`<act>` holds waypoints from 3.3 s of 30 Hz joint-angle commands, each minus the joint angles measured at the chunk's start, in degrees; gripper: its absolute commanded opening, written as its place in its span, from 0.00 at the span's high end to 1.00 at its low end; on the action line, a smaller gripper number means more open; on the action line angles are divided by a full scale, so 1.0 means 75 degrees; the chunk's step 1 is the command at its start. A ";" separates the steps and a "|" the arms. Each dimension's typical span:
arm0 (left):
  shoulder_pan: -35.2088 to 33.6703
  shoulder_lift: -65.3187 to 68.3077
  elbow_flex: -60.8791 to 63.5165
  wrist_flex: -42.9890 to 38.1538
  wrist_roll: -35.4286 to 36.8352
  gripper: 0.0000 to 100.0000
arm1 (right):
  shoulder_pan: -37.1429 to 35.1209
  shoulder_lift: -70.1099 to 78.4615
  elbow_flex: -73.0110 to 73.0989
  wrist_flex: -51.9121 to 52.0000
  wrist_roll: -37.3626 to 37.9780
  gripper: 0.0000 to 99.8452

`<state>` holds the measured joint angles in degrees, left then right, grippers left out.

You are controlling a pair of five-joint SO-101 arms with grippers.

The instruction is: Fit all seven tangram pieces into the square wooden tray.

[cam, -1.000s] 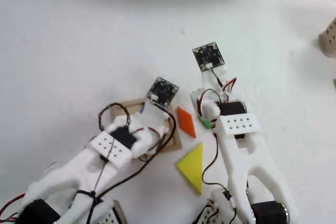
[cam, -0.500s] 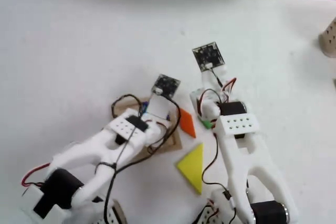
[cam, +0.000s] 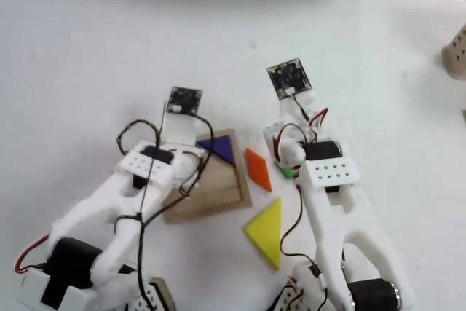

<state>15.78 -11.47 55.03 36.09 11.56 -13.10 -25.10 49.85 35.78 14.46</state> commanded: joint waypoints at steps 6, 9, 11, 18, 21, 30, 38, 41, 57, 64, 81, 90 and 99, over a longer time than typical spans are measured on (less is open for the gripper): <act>-0.0404 -0.0369 -0.0258 0.0059 0.0082 0.98 | -0.0018 -0.0029 -0.0117 -0.0170 0.0082 0.98; -0.0639 -0.0381 -0.0375 0.0082 0.0082 0.98 | -0.0018 -0.0029 -0.0117 -0.0170 0.0082 0.98; -0.0674 -0.0381 -0.0445 0.0293 0.0082 0.98 | -0.0018 -0.0029 -0.0117 -0.0170 0.0082 0.98; -0.0381 -0.0381 -0.0727 0.0949 0.0012 0.98 | -0.0018 -0.0029 -0.0117 -0.0170 0.0082 0.98; -0.0358 -0.0533 -0.0785 0.1137 0.0000 0.98 | -0.0018 -0.0029 -0.0117 -0.0170 0.0082 0.98; 0.0627 -0.2585 0.1020 -0.0563 0.0000 0.98 | -0.0018 -0.0029 -0.0117 -0.0170 0.0082 0.98; 0.0744 -0.1940 0.1102 -0.1383 0.0012 0.98 | 0.0041 -0.0029 -0.0105 -0.0158 0.0082 0.98; 0.0592 -0.0920 0.0516 -0.1301 0.0023 0.98 | 0.0041 -0.0029 -0.0105 -0.0158 0.0082 0.98; -0.0311 0.0475 -0.0914 -0.0105 0.0012 0.98 | 0.0053 -0.0029 -0.0105 -0.0158 0.0082 0.98; -0.0029 -0.0908 -0.0293 0.0117 -0.0152 0.98 | 0.0053 -0.0029 -0.0105 -0.0158 0.0082 0.98; -0.0252 -0.3194 0.1313 -0.1301 -0.0621 0.98 | 0.0076 -0.0041 -0.0105 -0.0123 0.0070 0.98; -0.2022 -0.3194 0.1313 -0.3141 0.0621 0.98 | 0.0381 -0.0029 -0.0094 -0.0088 0.0070 0.98; -0.2678 -0.1201 -0.0035 -0.3095 0.0621 0.98 | 0.0475 -0.0029 -0.0012 0.0791 0.0070 0.98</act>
<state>-0.31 -29.49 63.74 14.02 15.60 -10.37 -25.10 50.20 40.35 14.55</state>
